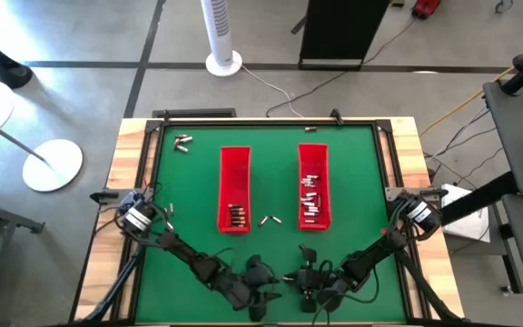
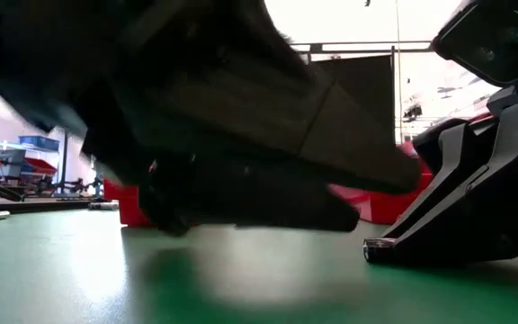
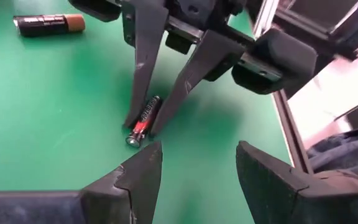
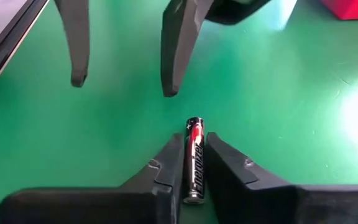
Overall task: Sort batteries
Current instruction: Put the silver battery into the right red bin
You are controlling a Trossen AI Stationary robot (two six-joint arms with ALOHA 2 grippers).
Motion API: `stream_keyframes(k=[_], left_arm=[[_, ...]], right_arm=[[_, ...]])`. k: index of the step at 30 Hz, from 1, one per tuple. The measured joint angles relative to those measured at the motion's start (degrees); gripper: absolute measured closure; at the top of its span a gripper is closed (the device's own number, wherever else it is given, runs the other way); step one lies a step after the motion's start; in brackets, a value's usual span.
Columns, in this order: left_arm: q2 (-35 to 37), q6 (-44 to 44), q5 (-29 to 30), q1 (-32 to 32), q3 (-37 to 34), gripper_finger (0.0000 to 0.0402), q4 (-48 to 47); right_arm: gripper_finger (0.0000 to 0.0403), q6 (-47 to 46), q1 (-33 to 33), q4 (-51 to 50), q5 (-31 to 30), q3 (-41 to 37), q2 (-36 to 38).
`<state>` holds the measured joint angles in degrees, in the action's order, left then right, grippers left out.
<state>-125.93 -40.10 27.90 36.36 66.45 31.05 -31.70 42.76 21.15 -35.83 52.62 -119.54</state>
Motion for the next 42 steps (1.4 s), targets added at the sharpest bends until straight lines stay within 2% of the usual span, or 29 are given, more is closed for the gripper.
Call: stream_keyframes(k=[3,9,20,23,31,36,42], left_arm=[[-1.0,0.4,0.4,0.0,-1.8,0.0216,3.7],[-2.1,2.6,3.1,0.1,-2.0,0.0216,4.1],[-2.7,4.9,5.9,0.2,-1.8,0.0216,1.7],[-3.4,4.8,7.6,0.3,-1.2,0.0216,1.5],[-3.7,7.6,7.7,0.2,0.6,0.0216,0.5],[-3.8,7.7,9.0,0.1,0.9,0.0216,0.2],[-3.8,7.1,9.0,0.1,0.9,0.0216,-0.6]], right_arm=[[0.0359,-0.5,0.0,0.2,-0.1,0.0,-1.0],[0.0365,-1.4,0.0,0.1,0.0,-0.1,-0.6],[0.0368,-0.8,-0.1,-4.4,0.8,-0.3,5.6],[0.0368,-0.9,0.0,-8.0,0.9,-0.5,7.9],[0.0368,-3.0,-0.5,-21.2,0.8,1.2,15.7],[0.0369,-0.9,-1.2,-28.8,0.3,2.3,21.5],[0.0369,-0.7,-5.2,-47.7,1.2,3.9,29.0]])
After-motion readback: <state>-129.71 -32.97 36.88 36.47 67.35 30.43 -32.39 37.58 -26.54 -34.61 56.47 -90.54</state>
